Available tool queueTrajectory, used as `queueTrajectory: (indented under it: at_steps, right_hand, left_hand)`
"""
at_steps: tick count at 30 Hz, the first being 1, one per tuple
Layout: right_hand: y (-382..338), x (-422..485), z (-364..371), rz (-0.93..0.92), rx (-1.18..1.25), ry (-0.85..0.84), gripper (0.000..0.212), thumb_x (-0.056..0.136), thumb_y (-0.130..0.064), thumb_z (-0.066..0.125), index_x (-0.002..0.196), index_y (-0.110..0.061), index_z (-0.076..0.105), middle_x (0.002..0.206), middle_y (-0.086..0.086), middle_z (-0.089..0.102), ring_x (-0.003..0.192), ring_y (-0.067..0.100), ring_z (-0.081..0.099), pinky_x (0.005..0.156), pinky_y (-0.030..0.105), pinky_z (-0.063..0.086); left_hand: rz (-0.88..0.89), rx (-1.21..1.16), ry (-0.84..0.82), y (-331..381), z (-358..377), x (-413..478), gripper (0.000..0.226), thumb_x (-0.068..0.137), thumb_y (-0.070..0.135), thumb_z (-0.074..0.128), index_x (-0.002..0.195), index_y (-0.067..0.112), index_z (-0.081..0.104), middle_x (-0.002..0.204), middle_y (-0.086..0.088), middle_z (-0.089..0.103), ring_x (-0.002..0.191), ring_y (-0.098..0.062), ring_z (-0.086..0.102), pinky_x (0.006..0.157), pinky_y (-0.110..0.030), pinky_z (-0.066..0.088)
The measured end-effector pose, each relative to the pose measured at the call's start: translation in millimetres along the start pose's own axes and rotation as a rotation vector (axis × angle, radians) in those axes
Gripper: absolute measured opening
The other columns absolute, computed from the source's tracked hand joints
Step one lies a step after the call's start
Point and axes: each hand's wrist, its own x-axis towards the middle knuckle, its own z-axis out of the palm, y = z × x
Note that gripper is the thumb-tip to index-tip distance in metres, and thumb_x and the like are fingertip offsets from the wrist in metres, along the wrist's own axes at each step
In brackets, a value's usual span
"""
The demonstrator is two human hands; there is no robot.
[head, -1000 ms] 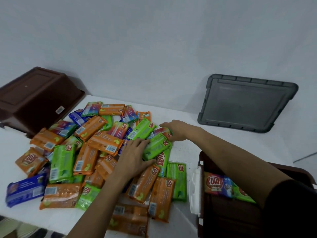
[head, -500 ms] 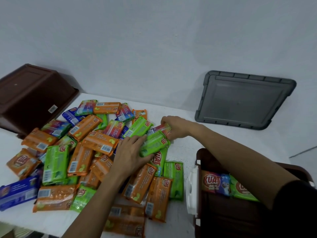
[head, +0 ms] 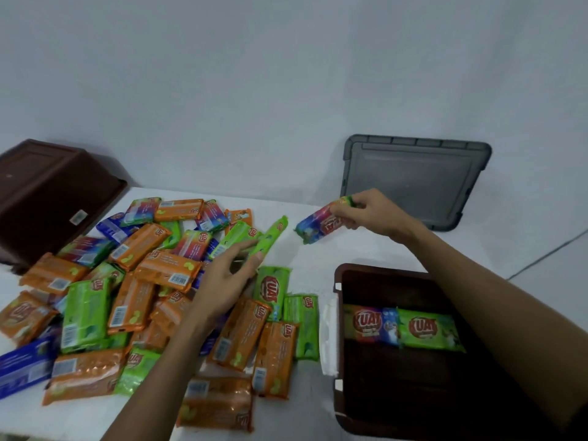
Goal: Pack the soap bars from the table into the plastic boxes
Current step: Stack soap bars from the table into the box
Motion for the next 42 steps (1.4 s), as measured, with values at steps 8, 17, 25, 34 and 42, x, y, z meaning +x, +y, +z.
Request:
queueTrajectory:
  at_steps: [8, 17, 25, 34, 42]
  right_hand:
    - [11, -77, -27, -0.028, 0.377, 0.137, 0.025, 0.096, -0.028, 0.059, 0.111, -0.01, 0.063, 0.085, 0.009, 0.072, 0.066, 0.027, 0.065, 0.062, 0.031, 0.057]
    - [25, -136, -28, 0.037, 0.759, 0.173, 0.028, 0.083, 0.015, 0.056, 0.091, -0.011, 0.051, 0.089, 0.01, 0.068, 0.074, 0.019, 0.069, 0.062, 0.028, 0.058]
    - [33, -167, -22, 0.076, 0.833, 0.122, 0.051, 0.082, 0.016, 0.058, 0.123, -0.013, 0.05, 0.101, 0.013, 0.069, 0.089, 0.027, 0.069, 0.082, 0.041, 0.059]
    - [42, -180, -19, 0.111, 0.644, 0.28, 0.036, 0.084, -0.017, 0.071, 0.116, -0.014, 0.055, 0.105, 0.01, 0.072, 0.097, 0.029, 0.071, 0.084, 0.044, 0.058]
    - [43, -186, -25, 0.038, 0.465, 0.235, 0.057, 0.086, -0.011, 0.07, 0.129, -0.042, 0.05, 0.114, 0.002, 0.063, 0.094, 0.022, 0.072, 0.068, 0.044, 0.061]
  left_hand:
    - [-0.026, -0.274, -0.066, 46, 27, -12, 0.022, 0.101, 0.033, 0.041, 0.108, 0.052, 0.049, 0.104, 0.038, 0.055, 0.097, 0.024, 0.051, 0.089, -0.016, 0.046]
    - [0.075, -0.322, -0.178, 77, 50, -20, 0.032, 0.102, 0.024, 0.04, 0.131, 0.037, 0.047, 0.116, 0.021, 0.066, 0.111, -0.005, 0.062, 0.093, -0.026, 0.05]
    - [0.061, -0.321, -0.217, 88, 70, -22, 0.045, 0.101, 0.005, 0.035, 0.122, 0.044, 0.044, 0.098, 0.018, 0.071, 0.095, -0.004, 0.067, 0.08, -0.018, 0.051]
    - [0.049, -0.411, -0.183, 95, 85, -26, 0.055, 0.098, -0.001, 0.042, 0.14, 0.033, 0.03, 0.108, -0.002, 0.069, 0.092, -0.008, 0.069, 0.072, -0.018, 0.053]
    - [0.101, -0.387, -0.231, 92, 91, -23, 0.088, 0.089, -0.006, 0.059, 0.146, 0.045, 0.015, 0.104, -0.003, 0.073, 0.1, -0.019, 0.069, 0.085, -0.031, 0.054]
